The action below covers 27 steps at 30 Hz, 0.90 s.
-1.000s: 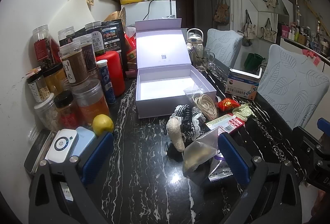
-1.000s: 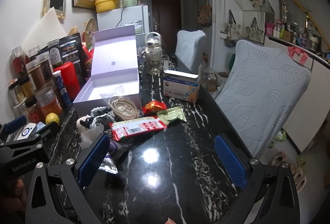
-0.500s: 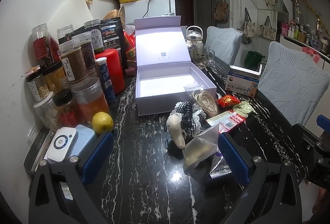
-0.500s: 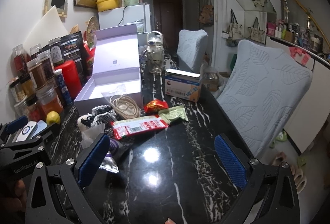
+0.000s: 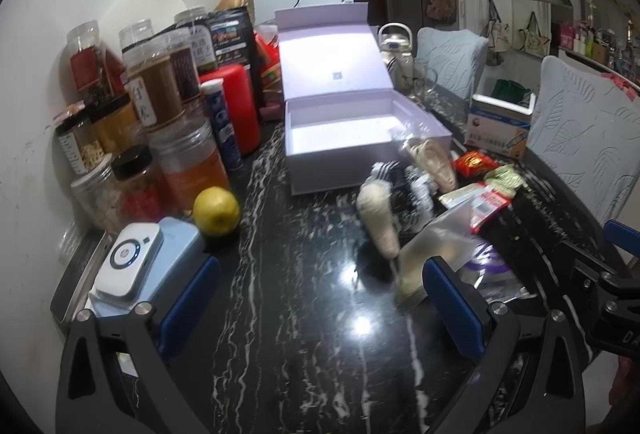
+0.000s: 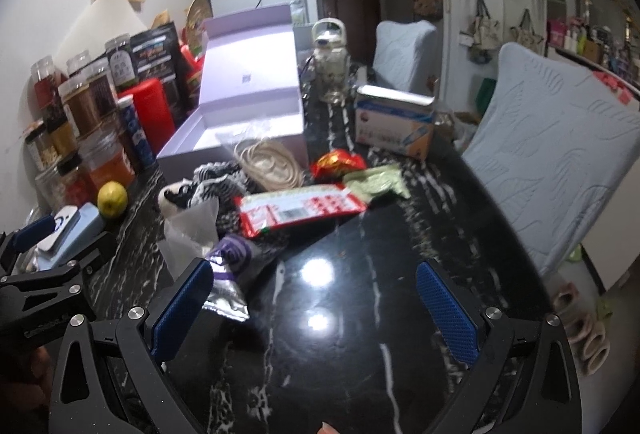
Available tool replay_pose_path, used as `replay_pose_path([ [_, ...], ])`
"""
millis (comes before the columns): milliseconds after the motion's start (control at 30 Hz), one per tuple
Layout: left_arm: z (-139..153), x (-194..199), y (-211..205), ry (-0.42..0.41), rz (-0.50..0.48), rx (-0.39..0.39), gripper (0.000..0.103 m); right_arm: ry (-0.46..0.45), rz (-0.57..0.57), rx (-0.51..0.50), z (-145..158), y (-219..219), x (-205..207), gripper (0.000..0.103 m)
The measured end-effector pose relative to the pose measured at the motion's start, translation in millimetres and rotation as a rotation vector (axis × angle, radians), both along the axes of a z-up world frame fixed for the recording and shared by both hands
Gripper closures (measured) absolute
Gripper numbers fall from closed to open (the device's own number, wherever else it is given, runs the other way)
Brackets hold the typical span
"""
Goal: Organize soft objects
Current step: 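Reach the right gripper to the purple-and-silver snack packet and grasp it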
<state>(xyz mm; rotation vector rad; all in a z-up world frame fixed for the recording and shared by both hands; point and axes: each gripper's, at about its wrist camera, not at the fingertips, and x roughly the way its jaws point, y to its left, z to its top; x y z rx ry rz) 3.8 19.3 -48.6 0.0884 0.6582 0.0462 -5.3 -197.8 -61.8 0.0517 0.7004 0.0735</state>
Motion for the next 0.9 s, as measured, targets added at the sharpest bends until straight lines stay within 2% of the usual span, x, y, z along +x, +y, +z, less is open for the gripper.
replay_pose_path([
  [333,-9.8,2.6,23.8,0.035,0.023,-0.037,0.000,0.056,0.026,0.047,-20.0,19.9,36.5,0.000],
  [700,-9.5,1.9,41.2,0.032,0.042,-0.072,0.000,0.178,0.071,0.091,-54.0,35.6,71.6,0.001],
  [800,-8.1,0.9,41.7,0.024,0.036,-0.079,0.000,0.208,0.111,0.131,-62.5,37.4,72.5,0.010],
  [867,-8.0,0.7,40.2,0.022,0.029,-0.079,0.000,0.198,0.120,0.111,-61.1,39.8,69.3,0.021],
  [900,-8.1,0.9,39.4,0.023,0.024,-0.083,0.000,0.197,0.122,0.098,-59.9,40.5,67.4,0.033],
])
